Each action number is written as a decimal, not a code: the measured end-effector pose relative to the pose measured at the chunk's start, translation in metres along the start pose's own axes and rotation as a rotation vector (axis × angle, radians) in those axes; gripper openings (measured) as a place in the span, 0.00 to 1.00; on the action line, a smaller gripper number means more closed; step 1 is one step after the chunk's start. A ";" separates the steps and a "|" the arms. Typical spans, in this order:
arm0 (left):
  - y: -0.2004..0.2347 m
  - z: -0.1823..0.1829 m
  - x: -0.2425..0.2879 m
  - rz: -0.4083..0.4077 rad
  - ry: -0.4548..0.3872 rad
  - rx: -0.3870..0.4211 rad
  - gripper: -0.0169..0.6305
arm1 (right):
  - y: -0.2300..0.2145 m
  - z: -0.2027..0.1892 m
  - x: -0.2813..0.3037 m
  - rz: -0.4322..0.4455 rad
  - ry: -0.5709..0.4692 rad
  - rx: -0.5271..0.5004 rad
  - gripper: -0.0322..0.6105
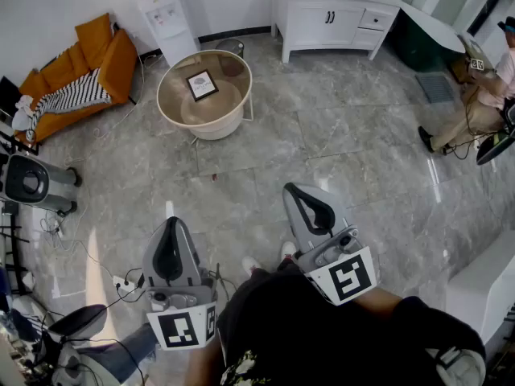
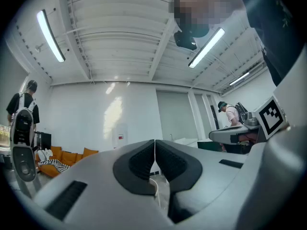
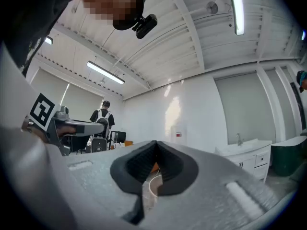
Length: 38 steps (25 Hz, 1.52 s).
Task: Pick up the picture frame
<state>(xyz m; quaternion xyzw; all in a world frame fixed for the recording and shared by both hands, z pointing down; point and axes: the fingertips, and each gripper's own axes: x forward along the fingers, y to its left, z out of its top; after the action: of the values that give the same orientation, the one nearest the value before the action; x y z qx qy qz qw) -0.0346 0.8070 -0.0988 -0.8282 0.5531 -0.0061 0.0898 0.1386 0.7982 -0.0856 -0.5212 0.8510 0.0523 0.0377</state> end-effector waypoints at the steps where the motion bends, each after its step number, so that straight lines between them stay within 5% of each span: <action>1: -0.003 0.002 0.001 -0.001 -0.002 0.002 0.05 | -0.002 0.001 -0.001 0.003 0.001 0.001 0.04; 12: -0.036 0.004 0.007 0.001 0.017 0.003 0.05 | -0.016 -0.005 -0.013 0.077 0.019 0.026 0.05; 20: -0.084 -0.027 0.004 -0.009 0.073 -0.034 0.05 | -0.027 -0.036 -0.038 0.165 0.077 -0.001 0.05; 38: -0.128 -0.043 0.025 -0.020 0.171 -0.064 0.05 | -0.068 -0.055 -0.046 0.185 0.083 0.056 0.05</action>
<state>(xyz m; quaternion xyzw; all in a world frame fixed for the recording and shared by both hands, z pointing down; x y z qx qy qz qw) 0.0876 0.8259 -0.0389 -0.8325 0.5505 -0.0601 0.0155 0.2200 0.8014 -0.0292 -0.4410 0.8974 0.0102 0.0117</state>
